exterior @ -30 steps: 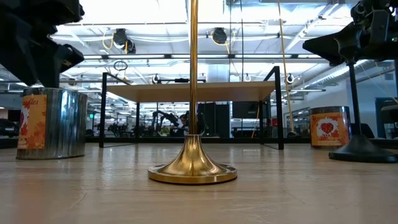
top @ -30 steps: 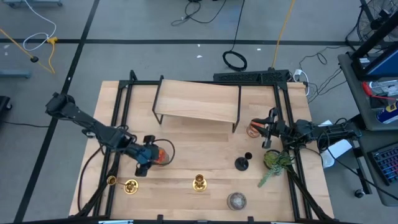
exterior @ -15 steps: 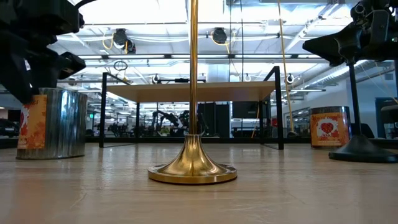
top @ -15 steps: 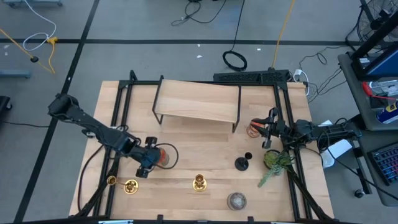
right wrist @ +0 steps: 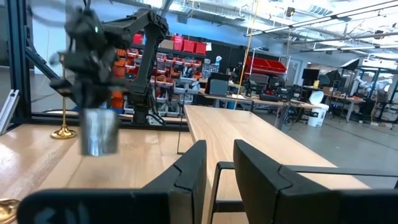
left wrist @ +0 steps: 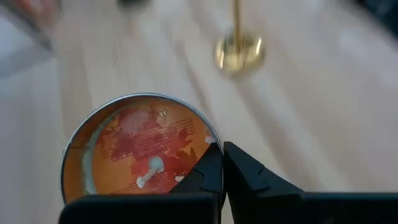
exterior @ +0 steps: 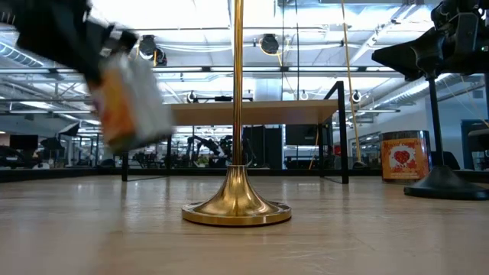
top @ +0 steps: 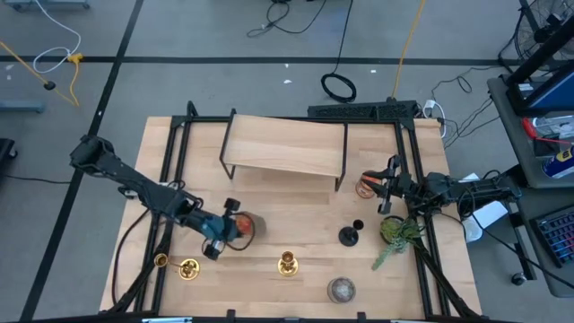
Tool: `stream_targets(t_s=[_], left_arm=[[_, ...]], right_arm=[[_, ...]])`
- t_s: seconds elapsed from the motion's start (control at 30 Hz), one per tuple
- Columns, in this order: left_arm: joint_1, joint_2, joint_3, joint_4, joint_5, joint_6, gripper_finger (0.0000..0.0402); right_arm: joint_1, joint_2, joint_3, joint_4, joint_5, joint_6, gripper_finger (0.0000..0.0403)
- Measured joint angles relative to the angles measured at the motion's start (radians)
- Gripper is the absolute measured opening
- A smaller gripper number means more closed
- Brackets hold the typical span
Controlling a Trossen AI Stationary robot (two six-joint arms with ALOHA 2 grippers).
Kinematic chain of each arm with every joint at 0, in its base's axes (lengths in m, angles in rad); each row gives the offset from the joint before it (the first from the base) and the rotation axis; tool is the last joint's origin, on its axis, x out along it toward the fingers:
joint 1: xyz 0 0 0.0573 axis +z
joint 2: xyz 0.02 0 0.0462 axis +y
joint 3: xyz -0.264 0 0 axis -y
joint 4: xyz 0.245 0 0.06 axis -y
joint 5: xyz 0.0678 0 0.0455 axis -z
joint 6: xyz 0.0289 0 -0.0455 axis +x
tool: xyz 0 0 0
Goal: Pick & Place candle stick holders
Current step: Put the left orange scented candle on the shelf
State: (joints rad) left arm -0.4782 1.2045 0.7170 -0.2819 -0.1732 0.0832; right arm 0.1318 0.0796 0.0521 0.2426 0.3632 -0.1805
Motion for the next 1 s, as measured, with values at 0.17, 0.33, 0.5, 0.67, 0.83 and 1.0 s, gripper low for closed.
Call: stream_targets(t_s=[0.17, 0.33, 0.5, 0.67, 0.83, 1.0], left_arm=[[0.034, 0.0, 0.132, -0.018, -0.011, 0.063, 0.0007], [0.138, 0.0, 0.305, -0.245, -0.011, 0.011, 0.0012], [0.332, 0.0, 0.468, -0.43, -0.009, -0.024, 0.0005], [0.586, 0.0, 0.563, -0.53, 0.117, -0.069, 0.0008], [0.804, 0.018, 0.571, -0.527, 0.181, 0.0, 0.0008], [0.959, 0.076, 0.572, -0.524, 0.18, 0.06, 0.0005]], right_arm=[[0.0, 0.0, 0.0, 0.007, 0.001, -0.018, 0.0075], [0.0, 0.0, 0.0, 0.015, 0.001, -0.018, 0.0075], [0.0, 0.0, 0.0, 0.015, 0.001, -0.016, 0.0075], [0.0, 0.0, 0.0, 0.015, 0.001, -0.017, 0.0075], [0.0, 0.0, 0.0, 0.015, 0.001, -0.017, 0.0075], [0.0, 0.0, 0.0, 0.015, 0.002, -0.018, 0.0075]])
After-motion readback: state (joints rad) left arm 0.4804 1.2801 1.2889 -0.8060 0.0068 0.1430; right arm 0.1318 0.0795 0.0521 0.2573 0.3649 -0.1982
